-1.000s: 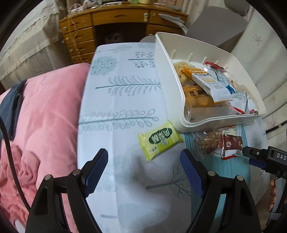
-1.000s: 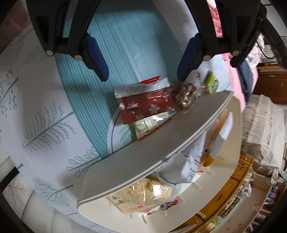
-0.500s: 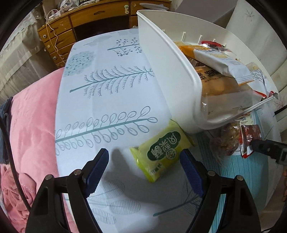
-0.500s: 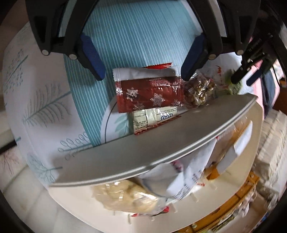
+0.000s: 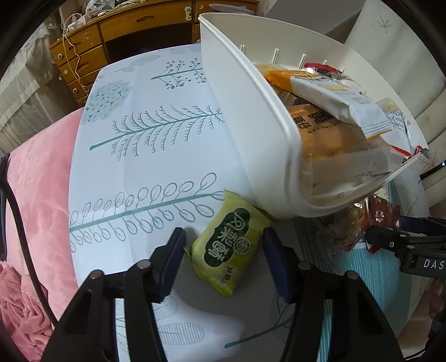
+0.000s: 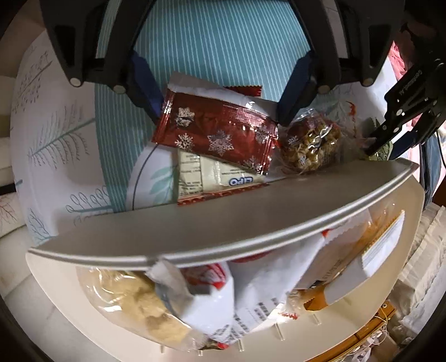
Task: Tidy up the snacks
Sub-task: 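Grasp the red snowflake packet with the right tool while the left tool grasps the yellow-green packet, then carry both packets over the white tray and open both tools to drop them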
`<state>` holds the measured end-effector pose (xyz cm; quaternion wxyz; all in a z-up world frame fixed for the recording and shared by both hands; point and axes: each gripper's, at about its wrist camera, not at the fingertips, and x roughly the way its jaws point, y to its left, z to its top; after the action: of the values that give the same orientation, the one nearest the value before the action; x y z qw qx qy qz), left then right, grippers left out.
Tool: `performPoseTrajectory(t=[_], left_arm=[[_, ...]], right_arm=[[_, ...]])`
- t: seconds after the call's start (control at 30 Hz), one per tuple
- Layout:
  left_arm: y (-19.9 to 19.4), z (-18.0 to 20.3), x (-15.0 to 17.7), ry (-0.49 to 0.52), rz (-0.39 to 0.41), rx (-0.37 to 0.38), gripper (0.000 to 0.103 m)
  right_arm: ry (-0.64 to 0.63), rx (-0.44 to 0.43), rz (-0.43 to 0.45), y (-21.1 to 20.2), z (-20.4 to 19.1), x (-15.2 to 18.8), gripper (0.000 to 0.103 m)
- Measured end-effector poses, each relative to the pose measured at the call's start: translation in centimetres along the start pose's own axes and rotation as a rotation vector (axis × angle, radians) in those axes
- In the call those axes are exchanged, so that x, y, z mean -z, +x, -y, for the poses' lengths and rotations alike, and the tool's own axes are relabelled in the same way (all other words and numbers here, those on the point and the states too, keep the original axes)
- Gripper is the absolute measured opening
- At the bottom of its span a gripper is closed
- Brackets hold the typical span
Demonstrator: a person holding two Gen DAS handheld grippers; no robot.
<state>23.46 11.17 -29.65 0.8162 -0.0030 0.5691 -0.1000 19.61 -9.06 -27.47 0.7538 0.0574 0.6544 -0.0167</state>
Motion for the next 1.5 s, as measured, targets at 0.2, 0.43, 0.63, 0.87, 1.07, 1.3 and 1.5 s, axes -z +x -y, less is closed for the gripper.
performPoseTrajectory(t=[0.2, 0.43, 0.63, 0.87, 1.07, 1.3, 1.5], left_arm=[[0.0, 0.4, 0.1, -0.028, -0.003, -0.014, 0.048], [-0.6, 0.3, 1.6, -0.085, -0.037, -0.033, 0.047], [-1.8, 0.4, 4.0, -0.174, -0.074, -0.069, 0.047], [-4.3, 1.6, 6.0, -0.308, -0.084, -0.122, 0.047], [-6.8, 2.9, 6.7, -0.428, -0.077, -0.136, 0.047], [-10.5, 4.1, 5.3, -0.529, -0.023, -0.174, 0.047], [-13.1, 5.6, 2.9, -0.582, 0.017, -0.176, 0.047]], right_arm=[[0.005, -0.018, -0.013, 0.1, -0.3, 0.4, 0.072], [-0.008, -0.034, -0.031, 0.2, 2.4, 2.1, 0.054], [-0.027, -0.089, -0.064, -0.5, 4.1, 3.6, 0.044], [-0.105, -0.215, -0.135, -1.4, 4.8, 4.4, 0.04], [-0.241, -0.322, -0.173, -3.5, 4.4, 4.3, 0.038], [-0.409, -0.456, -0.151, -7.4, 4.0, 3.4, 0.038], [-0.559, -0.491, -0.02, -10.6, 3.5, 1.9, 0.038]])
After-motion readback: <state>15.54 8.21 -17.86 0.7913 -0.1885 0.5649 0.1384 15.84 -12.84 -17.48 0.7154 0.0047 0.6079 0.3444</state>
